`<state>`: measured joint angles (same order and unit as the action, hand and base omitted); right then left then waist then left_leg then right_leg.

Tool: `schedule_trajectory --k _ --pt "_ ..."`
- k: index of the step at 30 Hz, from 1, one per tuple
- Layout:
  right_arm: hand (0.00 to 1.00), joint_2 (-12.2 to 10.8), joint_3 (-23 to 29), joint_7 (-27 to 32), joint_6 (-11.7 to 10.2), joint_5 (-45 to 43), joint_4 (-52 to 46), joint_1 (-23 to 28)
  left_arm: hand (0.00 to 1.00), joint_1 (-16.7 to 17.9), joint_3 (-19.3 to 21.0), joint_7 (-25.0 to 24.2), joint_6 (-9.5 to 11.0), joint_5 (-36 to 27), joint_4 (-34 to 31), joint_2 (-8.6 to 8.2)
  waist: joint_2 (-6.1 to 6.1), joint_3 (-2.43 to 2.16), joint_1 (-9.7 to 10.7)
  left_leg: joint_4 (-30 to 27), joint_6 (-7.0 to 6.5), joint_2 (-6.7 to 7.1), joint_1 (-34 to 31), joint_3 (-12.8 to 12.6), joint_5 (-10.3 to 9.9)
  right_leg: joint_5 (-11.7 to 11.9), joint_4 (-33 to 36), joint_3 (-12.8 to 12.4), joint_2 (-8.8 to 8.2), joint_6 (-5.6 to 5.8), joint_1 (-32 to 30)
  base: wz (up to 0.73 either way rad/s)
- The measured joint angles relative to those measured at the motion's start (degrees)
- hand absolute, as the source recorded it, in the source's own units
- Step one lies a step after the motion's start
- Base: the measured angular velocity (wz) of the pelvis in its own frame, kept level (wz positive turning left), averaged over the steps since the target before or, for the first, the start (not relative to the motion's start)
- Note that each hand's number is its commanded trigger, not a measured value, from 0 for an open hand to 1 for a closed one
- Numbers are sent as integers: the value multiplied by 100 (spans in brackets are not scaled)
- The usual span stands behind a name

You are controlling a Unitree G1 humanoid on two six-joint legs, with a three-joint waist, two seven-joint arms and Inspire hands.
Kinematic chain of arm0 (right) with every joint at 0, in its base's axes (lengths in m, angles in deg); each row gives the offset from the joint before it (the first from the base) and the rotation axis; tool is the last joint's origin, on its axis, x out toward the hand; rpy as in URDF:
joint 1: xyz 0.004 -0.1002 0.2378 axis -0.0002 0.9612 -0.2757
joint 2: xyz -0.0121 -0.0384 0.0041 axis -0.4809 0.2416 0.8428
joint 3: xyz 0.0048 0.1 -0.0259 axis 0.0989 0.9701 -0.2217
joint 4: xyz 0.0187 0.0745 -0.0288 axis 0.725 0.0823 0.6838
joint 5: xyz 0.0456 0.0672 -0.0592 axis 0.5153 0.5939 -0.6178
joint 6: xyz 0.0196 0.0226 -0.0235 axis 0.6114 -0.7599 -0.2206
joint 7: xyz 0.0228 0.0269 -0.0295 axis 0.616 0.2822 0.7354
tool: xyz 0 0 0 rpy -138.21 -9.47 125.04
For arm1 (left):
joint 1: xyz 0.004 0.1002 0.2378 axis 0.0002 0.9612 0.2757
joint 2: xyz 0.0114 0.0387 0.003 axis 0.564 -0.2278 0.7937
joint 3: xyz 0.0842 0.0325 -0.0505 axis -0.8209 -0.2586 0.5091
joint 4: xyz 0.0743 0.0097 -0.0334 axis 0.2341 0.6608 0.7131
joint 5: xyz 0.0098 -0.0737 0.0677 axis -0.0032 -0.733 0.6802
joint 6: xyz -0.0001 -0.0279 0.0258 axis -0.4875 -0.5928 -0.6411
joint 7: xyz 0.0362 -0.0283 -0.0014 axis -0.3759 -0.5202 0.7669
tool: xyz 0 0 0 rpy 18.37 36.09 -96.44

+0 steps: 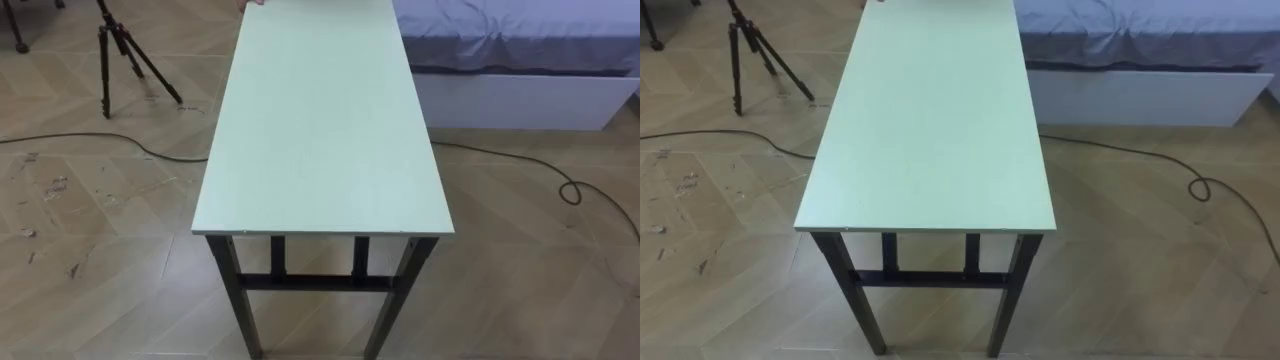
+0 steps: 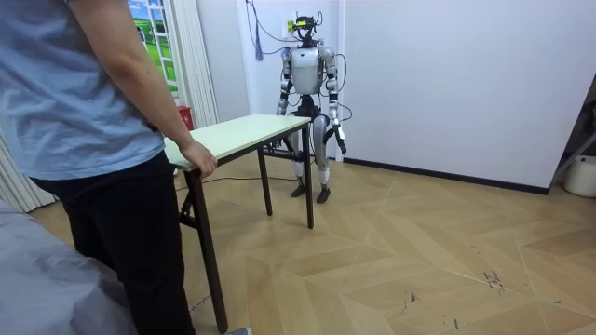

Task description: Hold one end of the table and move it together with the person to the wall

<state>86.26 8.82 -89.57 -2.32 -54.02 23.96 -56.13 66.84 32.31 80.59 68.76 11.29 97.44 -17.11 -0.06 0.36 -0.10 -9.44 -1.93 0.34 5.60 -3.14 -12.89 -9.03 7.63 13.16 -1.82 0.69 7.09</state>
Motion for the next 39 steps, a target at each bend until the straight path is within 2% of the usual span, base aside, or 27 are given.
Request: schedule_trajectory --k 8,11,17,18,20,23,27,29,31,34,37,39 --pt "0 4 -1 -80 43 0 -2 -25 0 -23 -17 33 0 4 -22 16 -7 0 13 -2 0 0 -2 -5 0 0 1 -11 0 0 -3 0" --pt "0 10 1 -151 51 4 12 -58 0 -65 -138 -22 -1 -10 -27 60 -8 1 44 -6 0 2 -7 -3 0 0 2 -19 -1 0 -3 0" --pt "0 34 24 -250 51 55 -9 -91 0 -271 -154 -587 0 -782 -1 53 -23 -9 76 -5 -1 -6 -35 -85 -1 0 18 -39 1 0 -60 -5" --pt "0 48 57 -301 50 74 -14 -127 0 -299 -162 -736 5 -1014 -2 59 4 5 113 -8 -1 -6 -41 -86 -1 0 18 -37 1 0 -63 0" --pt "0 96 74 -459 40 219 -26 -169 0 -334 -158 -1127 4 -1672 1 63 4 -2 138 -15 -1 -15 -31 -139 -1 0 19 -57 4 0 -65 -4" --pt "0 145 199 -714 42 388 -65 -155 0 -369 -152 -1505 -2 -2249 -28 72 7 0 136 -26 0 -18 -14 -140 -1 0 16 -91 7 0 -65 -2" --pt "0 168 360 -1229 62 1100 -267 -50 0 -362 -165 -2122 -22 -3504 -134 138 23 1 162 -21 0 -50 -17 -143 -1 0 18 -45 4 0 -74 0" --pt "0 171 479 -1448 134 1514 -460 57 0 -326 -159 -2340 -37 -4044 -227 162 36 2 146 -17 0 -50 -21 -154 -1 0 29 -47 4 0 -93 -2" --pt "0 185 562 -1728 262 2006 -523 63 0 -322 -161 -2668 -140 -4794 -225 224 55 5 139 -19 0 -52 -22 -158 -1 0 34 -55 5 0 -99 -2" --pt "0 209 585 -1931 419 2459 -604 90 0 -294 -175 -2963 -258 -5415 -273 232 82 13 155 -23 0 -55 -17 -149 -1 0 55 -101 5 0 -101 0" --pt "0 206 456 -2029 513 2614 -981 204 0 -235 -437 -3109 -335 -6055 -499 234 116 37 155 -24 0 -52 -5 -156 -1 0 108 -136 13 0 -122 0" --pt "0 193 338 -2069 599 2755 -1190 226 0 -202 -639 -3139 -385 -6366 -730 236 118 37 154 -28 0 -50 -12 -156 -1 0 108 -141 13 0 -122 0"
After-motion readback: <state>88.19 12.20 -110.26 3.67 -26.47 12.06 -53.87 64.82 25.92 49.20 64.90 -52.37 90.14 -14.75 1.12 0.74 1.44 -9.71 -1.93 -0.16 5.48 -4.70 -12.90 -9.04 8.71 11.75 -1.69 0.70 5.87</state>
